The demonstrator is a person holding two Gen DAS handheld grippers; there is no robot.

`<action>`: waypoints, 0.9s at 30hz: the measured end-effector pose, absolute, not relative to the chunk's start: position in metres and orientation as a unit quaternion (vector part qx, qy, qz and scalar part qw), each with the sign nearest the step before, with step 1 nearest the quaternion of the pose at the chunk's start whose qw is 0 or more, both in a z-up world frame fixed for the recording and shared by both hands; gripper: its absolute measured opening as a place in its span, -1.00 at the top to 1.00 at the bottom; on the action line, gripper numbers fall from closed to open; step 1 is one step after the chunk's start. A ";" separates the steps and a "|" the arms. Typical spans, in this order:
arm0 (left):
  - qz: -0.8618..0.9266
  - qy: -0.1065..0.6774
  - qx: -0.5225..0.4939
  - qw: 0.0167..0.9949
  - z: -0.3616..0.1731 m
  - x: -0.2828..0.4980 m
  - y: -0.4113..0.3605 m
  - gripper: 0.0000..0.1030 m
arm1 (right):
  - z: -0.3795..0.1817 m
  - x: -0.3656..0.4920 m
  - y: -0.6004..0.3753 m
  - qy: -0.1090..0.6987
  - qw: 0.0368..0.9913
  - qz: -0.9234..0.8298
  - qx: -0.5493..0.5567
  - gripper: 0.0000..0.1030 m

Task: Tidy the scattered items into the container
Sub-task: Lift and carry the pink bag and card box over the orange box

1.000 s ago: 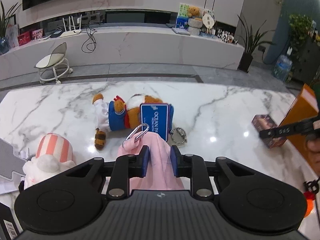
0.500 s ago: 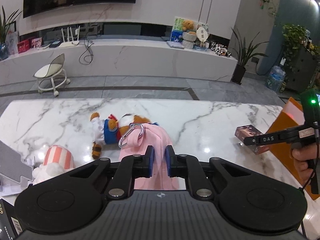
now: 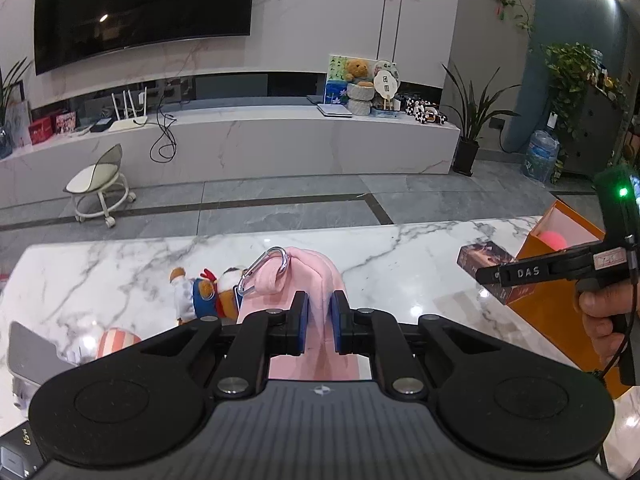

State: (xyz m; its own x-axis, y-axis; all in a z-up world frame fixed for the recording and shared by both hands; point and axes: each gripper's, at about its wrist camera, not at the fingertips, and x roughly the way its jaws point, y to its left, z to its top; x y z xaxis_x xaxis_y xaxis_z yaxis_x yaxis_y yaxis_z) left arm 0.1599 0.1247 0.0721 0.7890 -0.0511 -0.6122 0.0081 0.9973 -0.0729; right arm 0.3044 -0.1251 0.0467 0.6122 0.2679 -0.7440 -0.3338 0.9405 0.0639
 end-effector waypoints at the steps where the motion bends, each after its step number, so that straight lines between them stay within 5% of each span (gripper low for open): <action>1: -0.015 0.323 -0.034 0.946 0.074 0.160 0.124 0.73 | 0.051 0.303 -0.127 0.403 0.899 0.169 -0.036 -0.18; 27: -0.126 0.163 0.019 0.978 0.203 0.139 -0.005 0.73 | 0.182 0.228 -0.234 0.223 0.959 0.161 0.067 -0.18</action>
State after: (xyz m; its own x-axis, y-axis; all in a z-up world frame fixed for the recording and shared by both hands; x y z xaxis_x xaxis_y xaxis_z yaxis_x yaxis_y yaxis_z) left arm 0.1395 -0.0052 0.2026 0.9152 -0.2404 -0.3234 0.2527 0.9675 -0.0041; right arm 0.2280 -0.2343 0.1823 0.8492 0.3384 -0.4054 -0.2787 0.9393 0.2003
